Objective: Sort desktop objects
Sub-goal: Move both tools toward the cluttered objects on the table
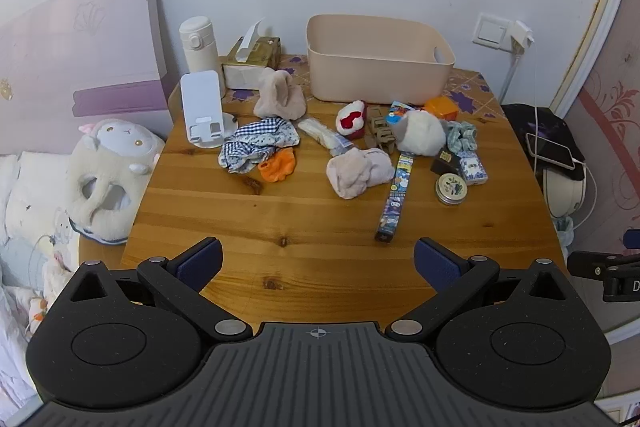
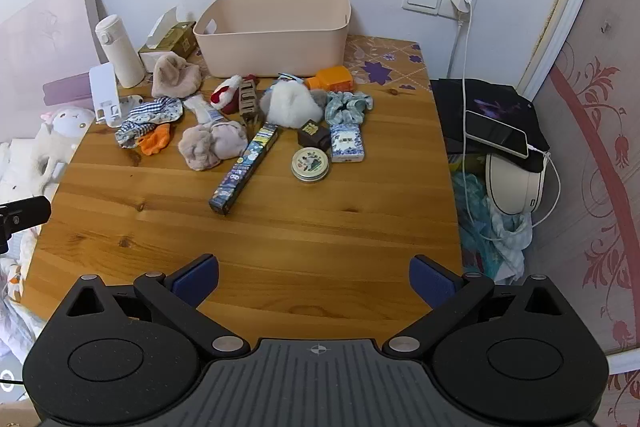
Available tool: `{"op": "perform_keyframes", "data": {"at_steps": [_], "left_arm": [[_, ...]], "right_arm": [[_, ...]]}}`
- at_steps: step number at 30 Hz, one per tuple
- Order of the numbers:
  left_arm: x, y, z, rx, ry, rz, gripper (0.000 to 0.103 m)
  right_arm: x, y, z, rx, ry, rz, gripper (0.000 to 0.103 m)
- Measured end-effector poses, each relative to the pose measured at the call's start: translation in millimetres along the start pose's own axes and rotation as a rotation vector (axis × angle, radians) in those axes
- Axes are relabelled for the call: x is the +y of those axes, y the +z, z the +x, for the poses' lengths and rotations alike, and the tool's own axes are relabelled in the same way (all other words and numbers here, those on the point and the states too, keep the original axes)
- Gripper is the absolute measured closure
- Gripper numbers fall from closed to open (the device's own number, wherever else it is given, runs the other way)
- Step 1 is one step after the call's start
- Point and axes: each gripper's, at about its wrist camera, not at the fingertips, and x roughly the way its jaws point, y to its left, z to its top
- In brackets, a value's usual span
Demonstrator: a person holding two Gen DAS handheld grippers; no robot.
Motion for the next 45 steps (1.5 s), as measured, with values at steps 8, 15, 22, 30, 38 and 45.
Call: {"op": "perform_keyframes", "data": {"at_steps": [8,15,22,30,38,45], "left_arm": [[-8.2,10.6,14.1,0.017,0.008,0.008,0.0],[-13.4,21.6,27.6,0.031,0.015,-0.007,0.0],[-23.2,35.0,42.1,0.044,0.021,-0.005,0.0],[-32.6,46.4,57.1,0.064,0.042,-0.03,0.0],[-37.6,62.6,71.0,0.066,0.071,-0.029,0.0],[-46.8,75.4,99.6,0.1,0.039,0.037,0.0]], "right_arm": [[-8.6,10.5,9.8,0.015,-0.003,0.012,0.0],[-16.0,23.9,20.5,0.028,-0.001,0.016,0.0],[-27.6,34.0,32.0,0.038,-0.001,0.022,0.0],[-38.9,51.4,47.9,0.051,0.007,0.006,0.0],[-40.9,69.5,61.1,0.052,0.02,-0.035,0.0],[-37.1,87.3,81.2,0.066,0.018,-0.05,0.0]]}}
